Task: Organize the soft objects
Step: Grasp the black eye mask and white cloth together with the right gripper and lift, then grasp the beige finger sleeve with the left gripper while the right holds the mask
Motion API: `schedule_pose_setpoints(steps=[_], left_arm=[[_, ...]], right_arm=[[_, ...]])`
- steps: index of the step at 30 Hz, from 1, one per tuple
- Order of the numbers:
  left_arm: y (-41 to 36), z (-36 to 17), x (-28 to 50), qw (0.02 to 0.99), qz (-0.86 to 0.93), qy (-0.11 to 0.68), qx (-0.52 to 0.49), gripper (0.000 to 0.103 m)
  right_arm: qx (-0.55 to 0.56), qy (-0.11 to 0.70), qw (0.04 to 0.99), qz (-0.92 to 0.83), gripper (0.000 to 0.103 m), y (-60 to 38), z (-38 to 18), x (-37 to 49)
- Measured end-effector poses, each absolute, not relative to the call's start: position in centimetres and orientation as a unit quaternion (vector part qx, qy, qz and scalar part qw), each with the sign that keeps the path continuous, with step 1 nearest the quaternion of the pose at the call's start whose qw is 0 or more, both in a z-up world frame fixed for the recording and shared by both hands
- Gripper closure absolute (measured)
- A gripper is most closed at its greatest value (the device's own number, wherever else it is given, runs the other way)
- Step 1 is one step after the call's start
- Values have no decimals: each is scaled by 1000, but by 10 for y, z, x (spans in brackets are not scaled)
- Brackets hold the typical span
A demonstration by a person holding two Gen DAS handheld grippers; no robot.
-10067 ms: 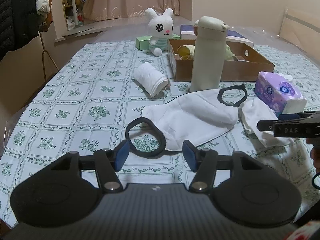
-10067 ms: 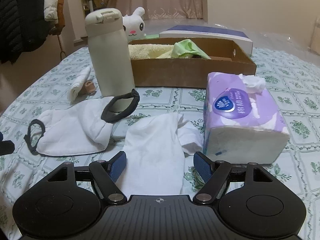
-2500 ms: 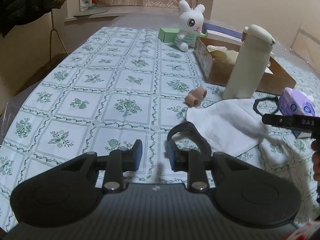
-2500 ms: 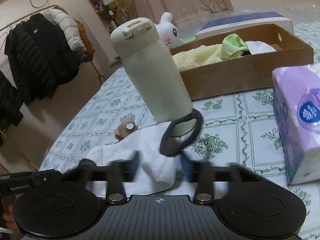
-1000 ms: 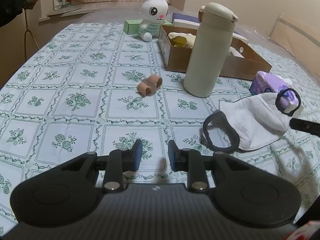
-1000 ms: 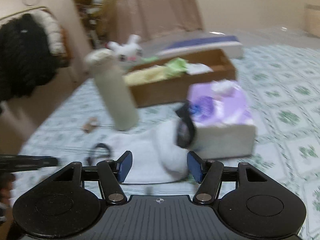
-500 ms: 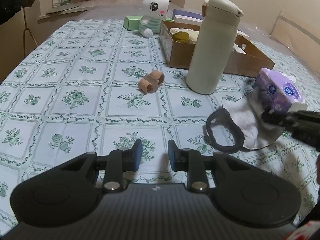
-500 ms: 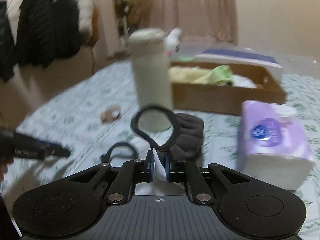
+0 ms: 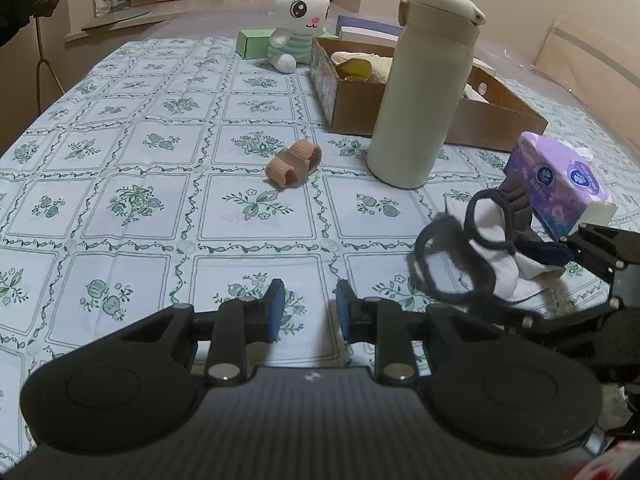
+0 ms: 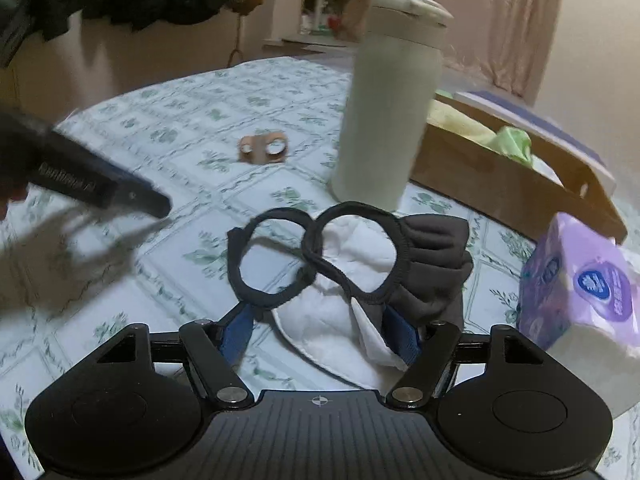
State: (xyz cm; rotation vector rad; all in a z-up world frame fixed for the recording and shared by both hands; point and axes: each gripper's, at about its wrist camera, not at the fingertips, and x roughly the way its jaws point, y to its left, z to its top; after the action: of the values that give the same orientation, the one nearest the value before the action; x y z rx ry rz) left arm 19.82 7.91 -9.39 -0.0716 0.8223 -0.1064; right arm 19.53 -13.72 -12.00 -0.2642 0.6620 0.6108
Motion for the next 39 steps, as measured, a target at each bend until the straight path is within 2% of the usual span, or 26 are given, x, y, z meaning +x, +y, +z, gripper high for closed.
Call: schedule_pose_setpoints(steps=[2, 3, 4, 5, 7, 12, 15, 17, 22, 33, 35, 39], left_arm=[[80, -95, 200, 915, -51, 399, -34, 79], [80, -96, 200, 915, -51, 399, -34, 79], [80, -96, 201, 916, -51, 397, -33, 79], [81, -96, 202, 916, -52, 396, -32, 79], [81, -96, 206, 918, -53, 393, -27, 79], [79, -92, 221, 925, -59, 376, -4, 78], [78, -89, 236, 929, -63, 364, 15, 73], [77, -88, 248, 930, -64, 361, 31, 65], [79, -89, 280, 931, -78, 352, 58, 60], [81, -109, 317, 915, -102, 376, 102, 64], [82, -110, 316, 916, -108, 373, 98, 75], [83, -108, 314, 917, -112, 369, 101, 77]], right_arm=[[-118, 321, 896, 283, 59, -142, -120, 204], [-111, 322, 899, 276, 65, -145, -119, 208], [-104, 324, 900, 271, 75, -149, -119, 213], [-95, 325, 902, 268, 81, -151, -116, 216], [-76, 326, 906, 261, 86, -158, -110, 222], [-17, 315, 924, 217, 89, -176, -93, 237], [30, 306, 932, 193, 89, -190, -81, 248], [52, 302, 934, 184, 89, -197, -74, 256], [71, 295, 938, 169, 89, -205, -64, 272], [79, 290, 938, 174, 89, -210, -56, 283], [81, 290, 938, 175, 89, -211, -54, 283], [86, 285, 938, 179, 89, -213, -49, 282]])
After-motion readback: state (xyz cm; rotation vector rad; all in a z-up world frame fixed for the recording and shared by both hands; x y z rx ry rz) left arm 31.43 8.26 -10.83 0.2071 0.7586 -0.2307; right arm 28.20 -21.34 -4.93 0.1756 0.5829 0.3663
